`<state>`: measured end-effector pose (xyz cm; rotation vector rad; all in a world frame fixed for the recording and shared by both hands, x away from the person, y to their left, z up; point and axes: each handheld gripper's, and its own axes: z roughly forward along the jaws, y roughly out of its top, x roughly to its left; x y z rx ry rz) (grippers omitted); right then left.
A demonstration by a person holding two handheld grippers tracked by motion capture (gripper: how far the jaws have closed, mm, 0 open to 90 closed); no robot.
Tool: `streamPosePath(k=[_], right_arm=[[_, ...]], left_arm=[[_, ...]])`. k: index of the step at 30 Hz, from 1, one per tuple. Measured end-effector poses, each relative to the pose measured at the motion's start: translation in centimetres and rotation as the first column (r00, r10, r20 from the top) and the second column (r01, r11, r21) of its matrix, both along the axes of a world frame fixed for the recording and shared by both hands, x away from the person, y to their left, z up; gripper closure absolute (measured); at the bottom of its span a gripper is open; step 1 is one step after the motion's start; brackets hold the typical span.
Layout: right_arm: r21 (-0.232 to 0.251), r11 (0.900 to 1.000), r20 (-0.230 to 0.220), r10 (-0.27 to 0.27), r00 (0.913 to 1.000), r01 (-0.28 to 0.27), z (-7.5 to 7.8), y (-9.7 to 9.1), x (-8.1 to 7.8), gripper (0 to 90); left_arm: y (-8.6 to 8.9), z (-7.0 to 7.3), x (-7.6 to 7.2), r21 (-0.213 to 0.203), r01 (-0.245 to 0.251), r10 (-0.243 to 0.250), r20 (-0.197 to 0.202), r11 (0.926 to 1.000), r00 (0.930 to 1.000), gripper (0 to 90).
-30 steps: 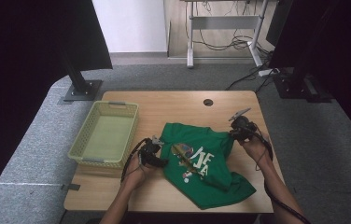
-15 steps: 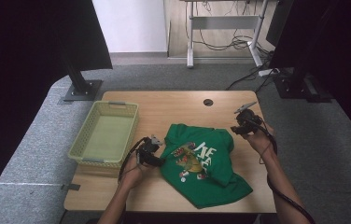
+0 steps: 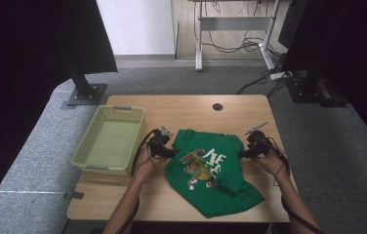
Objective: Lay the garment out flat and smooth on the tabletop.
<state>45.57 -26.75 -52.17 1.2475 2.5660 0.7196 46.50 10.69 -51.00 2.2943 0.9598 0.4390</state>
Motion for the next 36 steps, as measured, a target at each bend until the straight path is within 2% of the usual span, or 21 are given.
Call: streamPosePath(k=[4,5,8,10,11,12,14,16,18,23,24,25,26,27,28,29,30,31,33,34,36], right_arm=[[0.0,1.0,0.004,0.005,1.0,-0.005,-0.7,0.6,0.2,38.0],[0.027,0.9996,0.041,-0.002,0.9991,0.001,-1.1,1.0,0.5,49.7],[0.033,0.9995,0.047,-0.002,0.9989,0.0,-1.1,1.1,0.5,56.5],[0.054,0.9985,0.053,0.006,0.9986,-0.009,-1.1,1.3,0.4,56.5],[0.054,0.9985,0.053,0.006,0.9986,-0.009,-1.1,1.3,0.4,71.8],[0.054,0.9979,0.052,0.033,0.9981,-0.036,-1.1,1.6,0.0,85.4],[0.026,0.9991,0.06,0.033,0.9976,-0.034,-1.0,1.7,-0.1,85.9],[-0.001,0.9995,0.064,0.031,0.9974,-0.031,-0.9,1.6,-0.1,86.1],[-0.011,0.9999,0.081,0.0,0.9967,0.001,0.9,-0.1,-0.3,86.3],[-0.006,0.9995,0.132,-0.031,0.9907,0.032,4.7,-2.5,-0.9,86.3],[-0.006,0.9995,0.132,-0.031,0.9907,0.032,4.7,-2.5,-0.9,86.3],[-0.006,0.9995,0.132,-0.031,0.9907,0.032,4.7,-2.5,-0.9,86.3],[-0.008,0.9982,0.186,-0.057,0.9809,0.059,7.5,-3.8,-1.2,86.3],[-0.008,0.9982,0.186,-0.057,0.9809,0.059,7.5,-3.8,-1.2,86.3],[-0.014,0.9965,0.117,-0.08,0.9899,0.082,7.9,-4.6,-0.3,79.0],[-0.08,0.992,0.086,-0.091,0.9921,0.098,7.1,-4.5,0.1,70.8],[-0.08,0.992,0.086,-0.091,0.9921,0.098,7.1,-4.5,0.1,70.8],[-0.154,0.9821,0.052,-0.101,0.9935,0.108,6.1,-4.4,0.4,70.8],[-0.154,0.9821,0.052,-0.101,0.9935,0.108,6.1,-4.4,0.4,61.8],[-0.154,0.9821,0.052,-0.101,0.9935,0.108,6.1,-4.4,0.4,61.8],[-0.115,0.9873,0.037,-0.107,0.9936,0.11,3.8,-4.9,0.1,50.1]], left_arm=[[-0.3,-0.1,0.5,0.002,0.001,-0.001,-0.003,1.0,1.0,33.5],[-2.1,-1.4,1.9,0.046,0.021,-0.019,-0.026,0.9987,0.9995,35.7],[-2.6,-2.0,2.2,0.082,0.034,-0.031,-0.037,0.996,0.9988,37.0],[-2.6,-2.0,2.2,0.082,0.034,-0.031,-0.037,0.996,0.9988,43.5],[-2.6,-2.2,2.1,0.02,0.05,-0.048,-0.055,0.9986,0.9973,43.5],[-2.6,-2.2,1.9,0.018,0.055,-0.054,-0.048,0.9983,0.9974,63.6],[-2.6,-2.2,1.7,0.031,0.064,-0.063,-0.037,0.9975,0.9973,78.2],[-2.5,-2.0,1.4,0.078,0.066,-0.066,0.0,0.9947,0.9978,83.4],[-1.2,-1.0,1.0,0.026,0.041,-0.042,0.036,0.9988,0.9985,84.3],[0.3,1.0,0.3,-0.034,0.022,-0.019,0.092,0.9992,0.9956,84.4],[1.6,3.0,-0.5,-0.123,-0.006,0.026,0.163,0.9924,0.9863,84.4],[1.6,3.0,-0.5,-0.123,-0.006,0.026,0.163,0.9924,0.9863,84.1],[1.6,3.0,-0.5,-0.123,-0.006,0.026,0.163,0.9924,0.9863,84.1],[2.2,2.6,-0.5,-0.118,-0.087,0.104,0.154,0.9892,0.9825,84.1],[2.1,1.7,-0.1,-0.072,-0.116,0.123,0.102,0.9907,0.9872,75.1],[2.0,0.7,0.2,-0.008,-0.134,0.135,0.076,0.9909,0.988,68.1],[2.0,0.7,0.2,-0.008,-0.134,0.135,0.076,0.9909,0.988,61.3],[2.0,0.7,0.2,-0.008,-0.134,0.135,0.076,0.9909,0.988,61.3],[2.3,-1.0,-0.2,-0.021,-0.143,0.143,0.053,0.9896,0.9882,61.3],[2.3,-1.0,-0.2,-0.021,-0.143,0.143,0.053,0.9896,0.9882,46.3],[1.9,-0.5,-0.4,-0.027,-0.13,0.131,0.062,0.9912,0.9894,46.3]])
